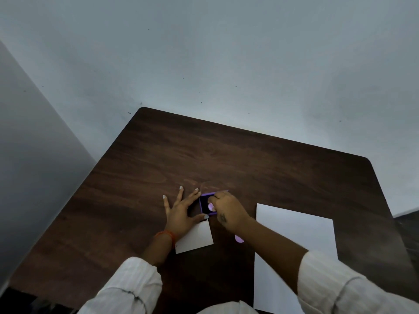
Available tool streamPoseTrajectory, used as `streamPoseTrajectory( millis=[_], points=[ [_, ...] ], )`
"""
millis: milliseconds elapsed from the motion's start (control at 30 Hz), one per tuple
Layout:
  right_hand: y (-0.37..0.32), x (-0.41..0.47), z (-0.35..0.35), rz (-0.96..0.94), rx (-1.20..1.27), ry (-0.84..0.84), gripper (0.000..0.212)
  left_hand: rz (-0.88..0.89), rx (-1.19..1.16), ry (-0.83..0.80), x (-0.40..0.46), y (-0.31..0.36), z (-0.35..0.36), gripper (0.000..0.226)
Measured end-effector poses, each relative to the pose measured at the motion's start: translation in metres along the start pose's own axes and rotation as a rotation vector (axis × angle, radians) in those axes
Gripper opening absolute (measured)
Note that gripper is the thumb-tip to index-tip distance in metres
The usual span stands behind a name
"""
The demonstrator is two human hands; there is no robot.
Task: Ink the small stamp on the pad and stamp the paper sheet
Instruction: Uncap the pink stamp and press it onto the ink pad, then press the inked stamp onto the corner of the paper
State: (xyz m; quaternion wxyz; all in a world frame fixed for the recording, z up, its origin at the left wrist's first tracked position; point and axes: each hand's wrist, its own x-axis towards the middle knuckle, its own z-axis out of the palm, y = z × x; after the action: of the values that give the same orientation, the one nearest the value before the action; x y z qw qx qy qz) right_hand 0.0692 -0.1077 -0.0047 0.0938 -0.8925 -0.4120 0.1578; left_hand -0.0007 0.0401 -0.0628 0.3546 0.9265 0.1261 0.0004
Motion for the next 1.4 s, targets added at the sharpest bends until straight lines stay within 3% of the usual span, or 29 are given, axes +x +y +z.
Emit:
streamPoseTrajectory(
  millis=[133,267,333,467,600,733,833,967,1100,1267,1400],
  points=[
    [-0.008,0.007,-0.006,0.279,0.304,-0.007,0.022,-0.002,0.014,-0.003,0.0,0.001,0.0,0.073],
    [0.008,-0.006,-0.015,0.471,0.945,0.252,0.017,-0.005,0.041,-0.02,-0.001,0.003,-0.004,0.072],
    [0.016,-0.023,-0.019,0.593,1.355,0.266,0.024,-0.009,0.066,-0.04,-0.001,0.004,-0.005,0.071],
    [0.034,-0.063,-0.022,0.686,2.046,0.281,0.019,-0.022,0.067,-0.061,0.0,0.005,-0.006,0.075],
    [0.044,-0.104,-0.014,0.698,2.311,0.398,0.016,-0.052,0.045,-0.04,-0.002,0.007,-0.006,0.079],
    [0.054,-0.13,-0.009,0.653,2.403,0.474,0.019,-0.054,0.066,0.069,-0.003,0.025,-0.005,0.069],
    [0.06,-0.141,-0.008,0.644,2.422,0.503,0.024,0.038,0.091,0.131,-0.005,0.051,0.004,0.061],
    [0.069,-0.151,-0.006,0.667,2.382,0.522,0.023,0.245,0.151,0.064,-0.003,0.089,0.029,0.059],
    [0.077,-0.152,-0.004,0.689,2.3,0.541,0.02,0.395,0.304,-0.107,0.008,0.112,0.054,0.062],
    [0.087,-0.144,-0.006,0.756,1.996,0.597,0.014,0.393,0.414,-0.244,0.025,0.118,0.07,0.07],
    [0.089,-0.126,-0.002,0.945,1.568,0.662,0.016,0.389,0.466,-0.29,0.03,0.11,0.074,0.071]
  ],
)
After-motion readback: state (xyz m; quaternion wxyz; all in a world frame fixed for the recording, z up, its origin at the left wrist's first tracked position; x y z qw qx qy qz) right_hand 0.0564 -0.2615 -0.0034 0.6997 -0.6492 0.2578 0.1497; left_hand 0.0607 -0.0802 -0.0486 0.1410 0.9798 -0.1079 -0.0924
